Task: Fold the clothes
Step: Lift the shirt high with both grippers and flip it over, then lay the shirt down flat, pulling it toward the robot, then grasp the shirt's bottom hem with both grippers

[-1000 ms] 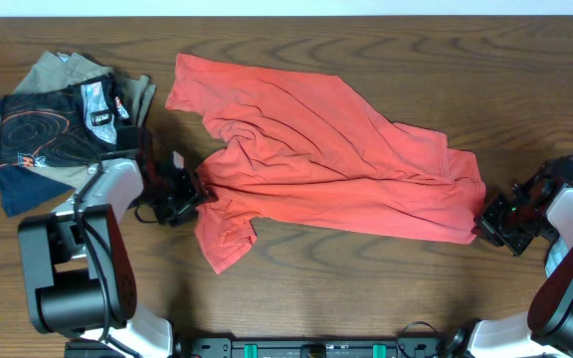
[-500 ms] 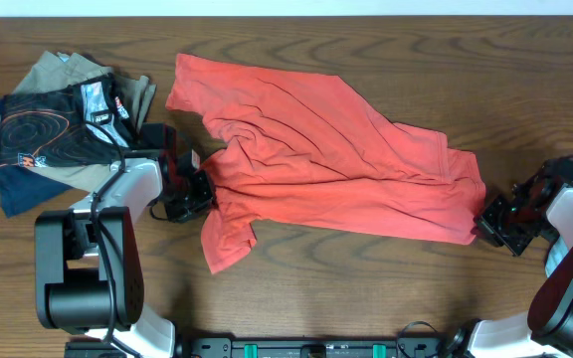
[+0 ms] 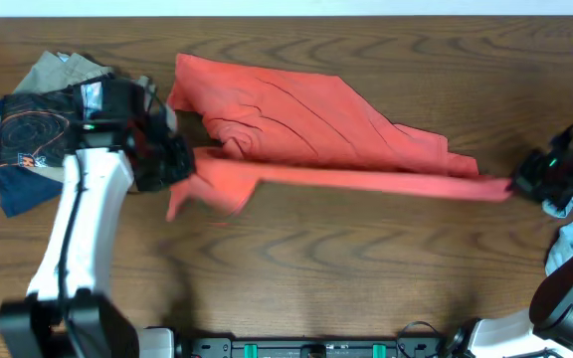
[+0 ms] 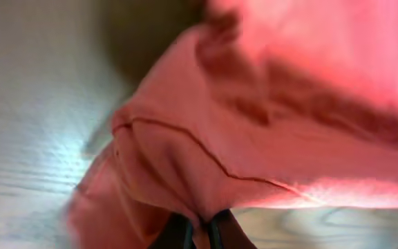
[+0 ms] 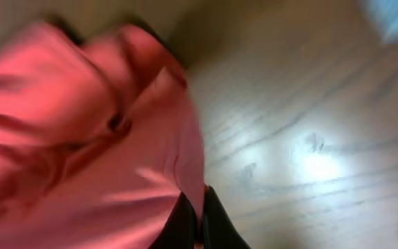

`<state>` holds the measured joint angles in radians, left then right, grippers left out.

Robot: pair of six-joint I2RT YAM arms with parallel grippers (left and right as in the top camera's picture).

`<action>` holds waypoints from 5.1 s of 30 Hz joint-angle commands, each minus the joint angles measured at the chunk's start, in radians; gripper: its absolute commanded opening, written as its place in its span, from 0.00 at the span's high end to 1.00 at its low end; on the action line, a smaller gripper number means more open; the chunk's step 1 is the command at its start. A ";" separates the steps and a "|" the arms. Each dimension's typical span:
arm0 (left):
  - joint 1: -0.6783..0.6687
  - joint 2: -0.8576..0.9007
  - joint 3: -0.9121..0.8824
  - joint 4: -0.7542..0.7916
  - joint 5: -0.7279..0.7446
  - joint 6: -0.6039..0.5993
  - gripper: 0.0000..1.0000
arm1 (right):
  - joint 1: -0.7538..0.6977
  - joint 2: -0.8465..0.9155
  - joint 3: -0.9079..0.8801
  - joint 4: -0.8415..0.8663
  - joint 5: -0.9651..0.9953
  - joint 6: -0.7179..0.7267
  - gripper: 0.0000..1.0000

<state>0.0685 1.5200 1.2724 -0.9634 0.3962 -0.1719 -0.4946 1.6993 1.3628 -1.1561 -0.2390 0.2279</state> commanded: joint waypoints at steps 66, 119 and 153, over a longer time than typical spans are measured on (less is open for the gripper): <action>0.075 0.377 1.204 0.669 -0.013 -0.032 0.94 | 0.049 0.229 1.245 0.278 0.076 0.080 0.99; -0.003 0.334 0.163 -0.208 0.354 0.333 0.93 | 0.075 0.320 0.420 -0.150 0.182 -0.019 0.99; -0.037 0.350 0.019 0.184 0.085 0.125 0.12 | 0.096 0.356 0.132 0.152 0.209 0.000 0.60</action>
<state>0.0280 1.8652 1.3220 -0.7952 0.5125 -0.0486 -0.4084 2.0533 1.5517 -1.0260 -0.0486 0.2272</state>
